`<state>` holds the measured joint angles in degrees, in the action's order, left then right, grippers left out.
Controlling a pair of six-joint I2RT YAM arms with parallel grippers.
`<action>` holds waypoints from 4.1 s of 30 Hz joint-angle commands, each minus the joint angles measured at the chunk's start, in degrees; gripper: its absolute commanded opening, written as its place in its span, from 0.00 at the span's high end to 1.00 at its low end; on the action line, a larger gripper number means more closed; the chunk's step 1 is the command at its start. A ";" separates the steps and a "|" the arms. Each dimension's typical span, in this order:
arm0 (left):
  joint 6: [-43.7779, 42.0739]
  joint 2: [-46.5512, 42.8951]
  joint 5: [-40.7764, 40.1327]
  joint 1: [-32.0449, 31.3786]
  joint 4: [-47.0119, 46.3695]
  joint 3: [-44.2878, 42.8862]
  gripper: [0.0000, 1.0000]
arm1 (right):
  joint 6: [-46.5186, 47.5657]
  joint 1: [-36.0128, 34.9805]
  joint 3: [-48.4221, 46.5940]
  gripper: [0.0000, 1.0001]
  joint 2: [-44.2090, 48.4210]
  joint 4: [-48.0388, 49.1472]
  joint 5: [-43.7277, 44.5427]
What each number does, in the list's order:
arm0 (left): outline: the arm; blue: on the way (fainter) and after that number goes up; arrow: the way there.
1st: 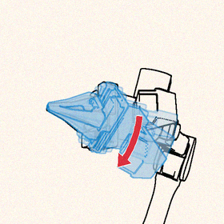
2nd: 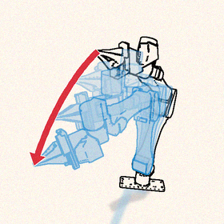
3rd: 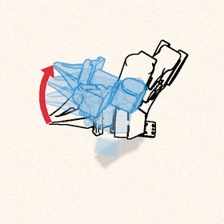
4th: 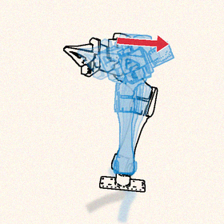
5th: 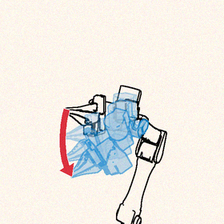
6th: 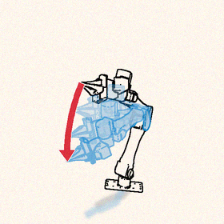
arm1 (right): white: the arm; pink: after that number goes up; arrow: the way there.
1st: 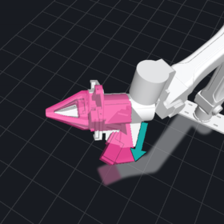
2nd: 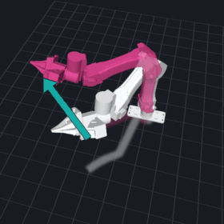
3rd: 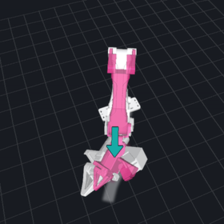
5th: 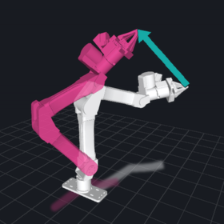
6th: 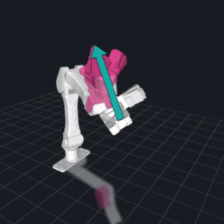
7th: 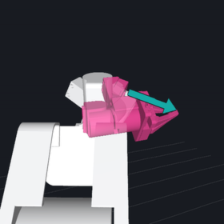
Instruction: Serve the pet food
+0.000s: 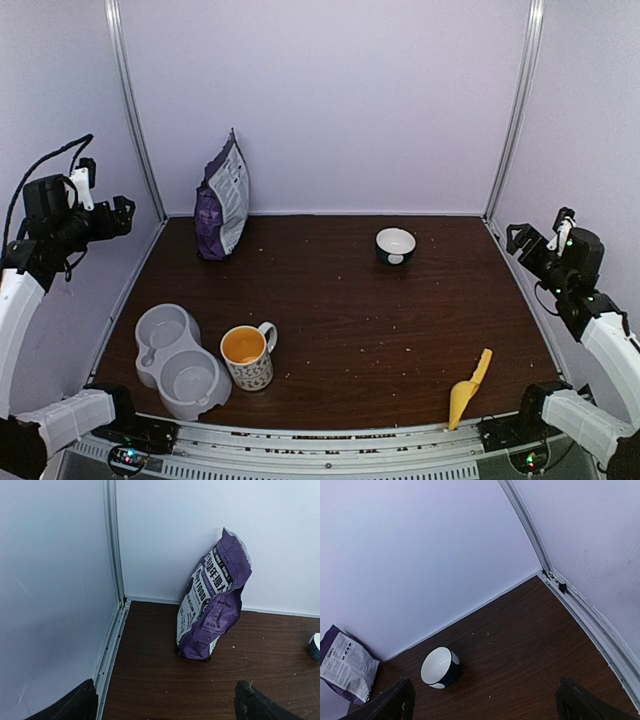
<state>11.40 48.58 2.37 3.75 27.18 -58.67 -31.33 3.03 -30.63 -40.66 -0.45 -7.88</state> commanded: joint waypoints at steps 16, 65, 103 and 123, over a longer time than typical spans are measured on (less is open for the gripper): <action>-7.04 13.23 4.57 -1.73 8.20 -20.72 0.02 | -0.11 -0.01 -1.06 0.00 -1.29 2.83 -5.30; -5.26 40.18 16.56 1.23 19.45 -48.38 0.13 | 0.04 -0.56 6.91 0.00 4.73 4.61 -6.55; -30.27 64.50 36.25 -1.43 -12.75 -34.46 0.26 | 1.26 -0.57 3.96 0.00 9.83 -3.53 -3.35; -29.03 69.59 43.21 -6.46 -2.58 -43.02 1.00 | 2.88 -2.83 1.15 0.00 6.57 -0.13 -10.75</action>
<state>-18.72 116.40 37.85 -1.08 21.69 -97.67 -29.69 2.26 -26.85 -33.26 -4.10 -15.53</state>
